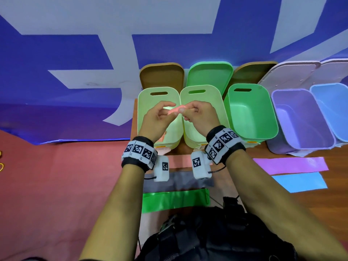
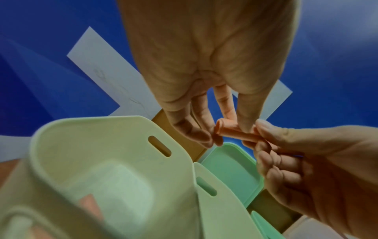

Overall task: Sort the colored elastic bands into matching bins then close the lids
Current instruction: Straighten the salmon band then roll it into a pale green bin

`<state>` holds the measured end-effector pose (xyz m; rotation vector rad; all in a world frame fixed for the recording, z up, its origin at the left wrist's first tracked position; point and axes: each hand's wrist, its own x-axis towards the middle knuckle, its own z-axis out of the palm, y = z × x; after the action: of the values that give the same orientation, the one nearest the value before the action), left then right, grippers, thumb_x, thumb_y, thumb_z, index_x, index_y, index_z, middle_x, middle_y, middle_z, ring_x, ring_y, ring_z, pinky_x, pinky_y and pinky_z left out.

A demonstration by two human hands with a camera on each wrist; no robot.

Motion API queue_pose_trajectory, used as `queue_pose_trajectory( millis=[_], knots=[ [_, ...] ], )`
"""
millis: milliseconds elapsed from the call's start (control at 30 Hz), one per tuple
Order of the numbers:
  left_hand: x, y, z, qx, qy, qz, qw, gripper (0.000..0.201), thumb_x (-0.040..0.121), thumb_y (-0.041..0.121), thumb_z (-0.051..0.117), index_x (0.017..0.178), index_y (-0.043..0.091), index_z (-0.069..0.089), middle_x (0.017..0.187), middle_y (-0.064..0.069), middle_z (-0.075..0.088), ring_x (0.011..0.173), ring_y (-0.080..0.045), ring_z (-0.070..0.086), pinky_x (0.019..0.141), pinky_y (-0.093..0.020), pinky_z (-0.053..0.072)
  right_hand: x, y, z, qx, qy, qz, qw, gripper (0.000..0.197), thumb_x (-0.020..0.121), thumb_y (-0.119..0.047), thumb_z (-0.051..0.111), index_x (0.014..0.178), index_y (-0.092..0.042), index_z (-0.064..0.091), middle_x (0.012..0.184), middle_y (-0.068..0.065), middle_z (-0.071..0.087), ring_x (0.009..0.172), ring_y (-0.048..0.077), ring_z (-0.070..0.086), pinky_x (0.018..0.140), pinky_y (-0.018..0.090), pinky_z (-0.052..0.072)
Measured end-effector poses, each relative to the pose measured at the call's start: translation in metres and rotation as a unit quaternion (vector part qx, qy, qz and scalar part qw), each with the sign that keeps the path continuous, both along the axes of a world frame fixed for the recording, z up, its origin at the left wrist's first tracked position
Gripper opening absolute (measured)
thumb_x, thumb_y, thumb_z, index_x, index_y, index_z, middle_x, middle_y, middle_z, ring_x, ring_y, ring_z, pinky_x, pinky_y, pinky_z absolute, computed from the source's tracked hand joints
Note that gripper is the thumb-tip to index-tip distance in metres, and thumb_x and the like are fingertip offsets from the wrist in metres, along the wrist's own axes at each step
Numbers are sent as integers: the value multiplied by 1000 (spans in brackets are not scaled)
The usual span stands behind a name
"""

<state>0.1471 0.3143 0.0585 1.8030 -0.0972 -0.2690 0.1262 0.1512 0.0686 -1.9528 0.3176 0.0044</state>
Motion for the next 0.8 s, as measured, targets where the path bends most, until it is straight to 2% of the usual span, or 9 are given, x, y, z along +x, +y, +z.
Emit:
queue_pose_trajectory(
  millis=[67,133,200,267,367,467,633,733,800],
  knots=[
    [4,3,-11,24,-2,-8,1000,16,87,22,71,102,27,69,95,3,72,88,-13,68,81,-39,57,5,3,-8,-1,23,12,1000,17,79,-37,77,81,-21,72,67,-1,70,77,19,68,83,41,57],
    [9,5,-21,57,-8,-15,998,16,87,22,72,102,25,68,108,5,70,97,-10,66,87,-31,56,9,5,-16,1,43,21,999,20,76,-37,79,85,-20,72,69,-4,70,79,18,68,82,37,56],
    [14,6,-32,101,-10,-14,995,19,85,20,72,103,28,68,114,4,65,94,-4,62,80,-14,50,11,7,-25,-14,60,32,998,21,76,-36,81,88,-22,71,72,-7,68,80,15,67,77,29,53],
    [17,5,-41,129,-6,-19,991,22,84,15,73,100,30,68,110,1,64,83,-1,59,70,-7,45,12,8,-33,-32,74,45,996,19,78,-32,82,90,-22,71,70,-8,66,77,12,65,71,23,49],
    [17,2,-51,141,21,-25,989,19,84,13,72,96,28,69,100,-1,67,73,-7,61,67,-16,48,13,11,-46,-45,90,60,993,15,78,-24,81,89,-23,70,72,-4,67,72,11,63,69,22,47],
    [15,0,-59,137,54,-30,989,17,84,8,69,94,21,69,96,1,69,67,-11,59,64,-21,47,13,11,-59,-85,109,80,987,13,81,-19,78,91,-23,70,75,-7,67,72,10,61,65,17,43],
    [13,-1,-70,142,90,-38,985,28,83,2,63,84,30,66,89,9,71,79,-13,66,70,-26,53,12,10,-73,-122,112,89,982,9,85,-22,75,89,-24,68,80,-8,66,76,9,59,62,11,39],
    [12,-1,-71,149,92,-38,984,28,83,1,61,87,28,66,88,10,70,83,-13,66,76,-24,53,12,10,-74,-119,110,90,983,8,86,-23,74,93,-21,70,84,-6,67,77,9,58,68,19,43],
    [11,-1,-71,147,98,-35,984,24,82,0,62,92,22,68,92,6,71,83,-12,65,76,-21,52,11,10,-72,-114,111,92,983,11,86,-23,75,95,-20,70,86,-5,67,77,8,58,71,20,45]
  ],
)
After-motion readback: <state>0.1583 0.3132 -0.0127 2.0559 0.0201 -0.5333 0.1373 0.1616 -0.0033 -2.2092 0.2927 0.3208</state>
